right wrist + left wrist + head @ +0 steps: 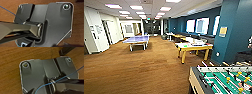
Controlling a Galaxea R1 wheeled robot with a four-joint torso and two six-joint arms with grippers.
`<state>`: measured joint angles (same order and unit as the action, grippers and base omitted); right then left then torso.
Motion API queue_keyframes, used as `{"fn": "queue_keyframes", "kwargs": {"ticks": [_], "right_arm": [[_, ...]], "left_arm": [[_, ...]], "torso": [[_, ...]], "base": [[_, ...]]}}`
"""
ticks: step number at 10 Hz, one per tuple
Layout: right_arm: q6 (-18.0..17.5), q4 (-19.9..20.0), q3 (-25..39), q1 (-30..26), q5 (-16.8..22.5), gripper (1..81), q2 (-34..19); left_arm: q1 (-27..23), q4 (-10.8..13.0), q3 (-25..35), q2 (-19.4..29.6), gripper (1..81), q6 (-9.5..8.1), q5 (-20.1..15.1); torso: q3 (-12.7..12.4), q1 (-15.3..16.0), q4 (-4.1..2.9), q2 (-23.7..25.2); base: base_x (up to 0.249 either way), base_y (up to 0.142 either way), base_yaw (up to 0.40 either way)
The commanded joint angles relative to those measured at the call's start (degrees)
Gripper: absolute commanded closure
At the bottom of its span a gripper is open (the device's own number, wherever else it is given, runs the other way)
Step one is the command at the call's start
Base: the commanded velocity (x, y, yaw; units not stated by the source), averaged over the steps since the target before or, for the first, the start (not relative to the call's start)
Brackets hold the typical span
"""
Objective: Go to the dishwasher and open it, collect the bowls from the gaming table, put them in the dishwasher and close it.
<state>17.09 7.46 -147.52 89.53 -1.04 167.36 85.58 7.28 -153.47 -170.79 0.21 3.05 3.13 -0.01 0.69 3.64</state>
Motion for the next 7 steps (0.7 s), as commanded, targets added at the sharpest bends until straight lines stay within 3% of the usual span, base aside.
{"fn": "queue_keyframes", "kwargs": {"ticks": [1,7], "right_arm": [[0.2,-0.3,0.2,-2.8,3.4,1.0,-0.4],[0.2,-0.3,0.2,-2.9,3.4,1.0,-0.3]], "left_arm": [[-3.2,-0.2,0.0,0.4,1.0,0.41,-2.6],[-3.2,-0.2,0.0,0.4,1.0,0.41,-2.6]], "torso": [[0.0,0.0,0.0,0.0],[0.0,0.0,0.0,0.0]], "base": [[0.124,0.0,0.0],[0.124,0.0,0.0]]}}
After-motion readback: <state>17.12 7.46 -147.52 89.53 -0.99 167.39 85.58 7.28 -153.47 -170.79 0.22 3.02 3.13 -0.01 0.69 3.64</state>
